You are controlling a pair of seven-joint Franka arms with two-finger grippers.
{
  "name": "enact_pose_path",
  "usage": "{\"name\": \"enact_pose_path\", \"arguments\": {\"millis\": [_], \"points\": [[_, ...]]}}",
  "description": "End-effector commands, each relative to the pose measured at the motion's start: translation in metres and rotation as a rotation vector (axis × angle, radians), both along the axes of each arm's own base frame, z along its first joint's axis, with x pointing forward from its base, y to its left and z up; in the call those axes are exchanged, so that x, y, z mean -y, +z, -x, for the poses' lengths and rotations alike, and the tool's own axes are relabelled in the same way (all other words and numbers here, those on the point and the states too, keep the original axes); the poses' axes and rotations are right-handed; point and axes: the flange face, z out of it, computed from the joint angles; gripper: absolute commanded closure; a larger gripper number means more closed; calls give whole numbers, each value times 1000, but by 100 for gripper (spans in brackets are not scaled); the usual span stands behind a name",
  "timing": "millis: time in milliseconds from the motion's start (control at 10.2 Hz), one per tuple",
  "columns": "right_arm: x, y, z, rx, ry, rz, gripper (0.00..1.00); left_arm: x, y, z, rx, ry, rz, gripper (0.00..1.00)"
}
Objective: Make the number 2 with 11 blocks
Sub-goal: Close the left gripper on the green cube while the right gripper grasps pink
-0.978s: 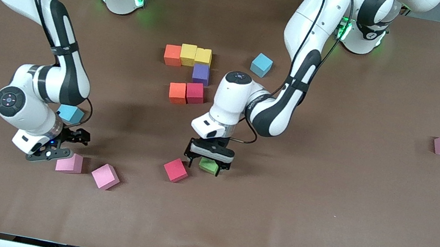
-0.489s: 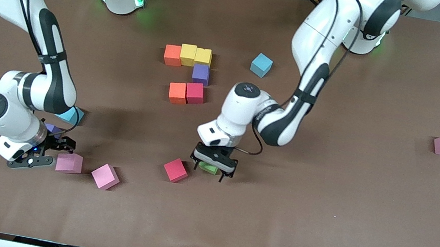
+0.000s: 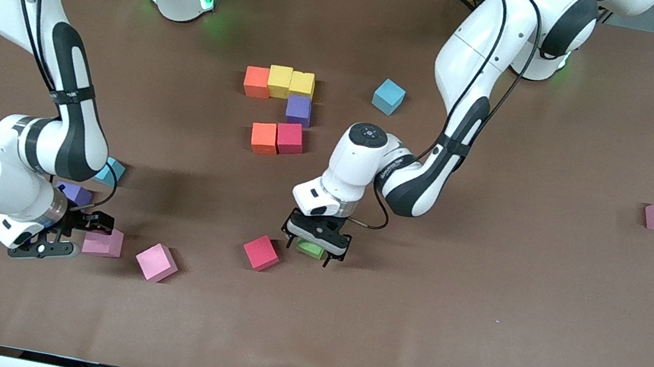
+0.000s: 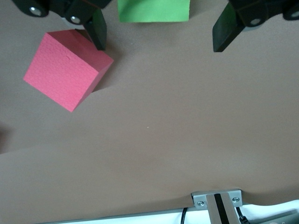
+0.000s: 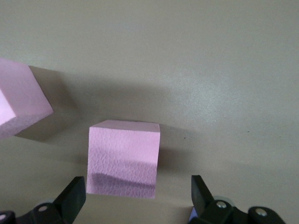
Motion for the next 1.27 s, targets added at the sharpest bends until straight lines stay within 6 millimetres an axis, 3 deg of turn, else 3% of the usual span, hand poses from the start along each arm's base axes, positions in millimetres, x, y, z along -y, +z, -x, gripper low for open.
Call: {"name": "enact_pose_path", "arguments": {"millis": [0,196,391,880,978,1076,1173], "points": [[0,8,-7,4,-12,-20,0,-1,-2,2,-10,-6,-13,0],[-3,3,-14,16,-44,-33,0,15,-9,18,-21,-28,-15,0],[-12,-4,-17,17,-69,-35,0,13,-16,19,-25,-34,-28,0],[-12,-23,-17,15,-102,-36,0,7,-24,19,-33,-37,-44,0],[-12,-24,-17,16,-111,-36,5,5,-26,20,-39,-37,-52,0],[-12,-28,-17,16,-113,-36,18,4,-27,21,-44,-35,-55,0],[-11,-28,-18,23,-114,-37,62,3,-29,22,-49,-33,-58,0]]}}
